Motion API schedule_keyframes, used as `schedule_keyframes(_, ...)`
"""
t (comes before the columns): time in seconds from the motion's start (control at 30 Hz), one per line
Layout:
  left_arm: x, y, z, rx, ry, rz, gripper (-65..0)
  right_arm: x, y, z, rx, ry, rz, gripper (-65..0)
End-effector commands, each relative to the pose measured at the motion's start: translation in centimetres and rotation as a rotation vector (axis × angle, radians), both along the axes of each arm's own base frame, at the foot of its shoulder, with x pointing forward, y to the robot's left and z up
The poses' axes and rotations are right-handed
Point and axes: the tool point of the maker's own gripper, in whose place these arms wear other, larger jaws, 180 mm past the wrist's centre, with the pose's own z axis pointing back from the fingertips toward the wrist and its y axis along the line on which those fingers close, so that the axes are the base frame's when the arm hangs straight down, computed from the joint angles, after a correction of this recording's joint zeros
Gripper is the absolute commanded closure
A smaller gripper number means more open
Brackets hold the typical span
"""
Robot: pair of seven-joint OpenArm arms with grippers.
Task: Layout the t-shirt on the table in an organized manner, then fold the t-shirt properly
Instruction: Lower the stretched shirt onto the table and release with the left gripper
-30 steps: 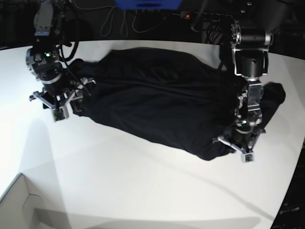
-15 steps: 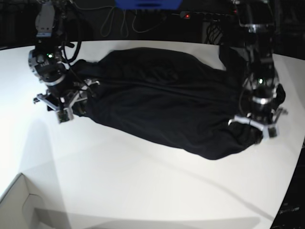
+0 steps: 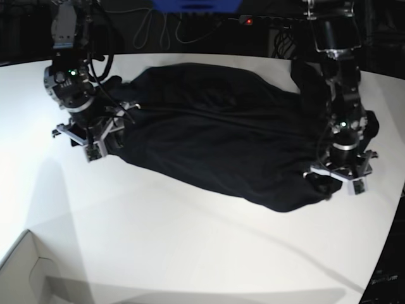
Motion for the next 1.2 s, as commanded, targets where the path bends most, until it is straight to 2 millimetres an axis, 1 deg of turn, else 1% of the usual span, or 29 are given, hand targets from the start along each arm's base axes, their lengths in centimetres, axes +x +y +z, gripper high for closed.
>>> schedule_keyframes(0.0, 1.3, 0.4, 1.5, 0.007, -0.048, 0.009, -37.3, 0.3, -0.1, 1.0, 0.001, -0.039, 0.005, -28.5)
schedule_keyframes(0.13, 3.2, 0.8, -1.6, -0.045, 0.033, 0.034, -37.3, -0.2, -0.1, 0.5, 0.000, -0.027, 0.005, -28.5)
schedule_keyframes(0.2, 3.8, 1.0, -2.7, -0.057, 0.061, 0.042, -37.4, -0.3, -0.2, 0.4, -0.003, -0.021, 0.004, -28.5)
schedule_keyframes(0.33, 4.9, -0.4, -3.4, -0.052, 0.092, -0.001, -37.1, -1.0, -0.5, -0.1, -0.014, -0.004, 0.008, -28.5)
schedule_keyframes(0.37, 5.0, -0.7, -3.6, -0.048, 0.097, -0.012, -35.4, -1.0, -0.5, -0.1, -0.015, -0.002, 0.008, -28.5)
schedule_keyframes(0.4, 5.1, -1.1, -3.7, -0.041, 0.102, -0.025, -31.0, -1.1, -0.5, -0.2, -0.016, 0.002, 0.007, -28.5)
schedule_keyframes(0.43, 5.1, -1.4, -3.8, -0.035, 0.106, -0.034, -23.7, -1.1, -0.6, -0.2, -0.016, 0.005, 0.005, -28.5)
schedule_keyframes(0.5, 5.1, -1.6, -3.9, -0.040, 0.107, -0.038, -6.7, -1.1, -0.6, -0.2, -0.016, 0.005, 0.005, -28.4)
schedule_keyframes(0.53, 5.0, -1.8, -4.0, -0.045, 0.108, -0.037, 0.0, -1.1, -0.6, -0.2, -0.016, 0.005, 0.005, -28.4)
schedule_keyframes(0.57, 4.9, -1.6, -3.9, -0.046, 0.107, -0.034, 0.0, -1.1, -0.6, -0.2, -0.016, 0.005, 0.005, -28.4)
schedule_keyframes(0.6, 4.9, -1.7, -3.8, -0.046, 0.102, -0.035, -1.4, -1.1, -0.6, -0.2, -0.017, 0.005, 0.004, -28.4)
schedule_keyframes(0.63, 4.8, -1.6, -3.4, -0.039, 0.089, -0.036, -0.9, -1.1, -0.6, -0.2, -0.017, 0.005, 0.004, -28.4)
schedule_keyframes(0.67, 4.5, -1.5, -3.2, -0.034, 0.085, -0.038, 0.0, -1.1, -0.6, -0.2, -0.017, 0.005, 0.004, -28.4)
schedule_keyframes(0.73, 3.2, -1.1, -1.8, -0.021, 0.042, -0.029, 0.0, -1.1, -0.6, -0.2, -0.016, 0.003, 0.004, -28.4)
schedule_keyframes(0.77, 2.5, -0.4, -0.4, -0.013, 0.001, -0.014, 0.0, -1.1, -0.6, -0.2, -0.016, 0.000, 0.005, -28.4)
schedule_keyframes(0.83, 0.8, 0.2, 2.1, 0.006, -0.066, 0.003, 0.0, -1.0, -0.6, -0.1, -0.014, -0.004, 0.005, -28.4)
schedule_keyframes(0.9, -1.8, 0.4, 4.3, 0.041, -0.118, 0.005, 0.0, -0.9, -0.6, 0.1, -0.014, -0.009, 0.005, -28.4)
schedule_keyframes(0.93, -2.8, 0.4, 5.0, 0.055, -0.131, 0.004, 0.0, -0.8, -0.6, 0.1, -0.014, -0.010, 0.005, -28.4)
schedule_keyframes(1.03, -6.6, 0.4, 5.7, 0.064, -0.137, 0.001, 0.0, -0.8, -0.4, 0.1, -0.010, -0.012, 0.005, -28.4)
schedule_keyframes(1.1, -8.8, 0.5, 5.3, 0.019, -0.124, 0.008, 0.0, -0.8, -0.3, 0.1, -0.007, -0.012, 0.007, -28.4)
schedule_keyframes(1.17, -10.8, 0.6, 4.3, -0.057, -0.096, 0.020, 0.0, -0.8, -0.3, 0.1, -0.006, -0.011, 0.008, -28.4)
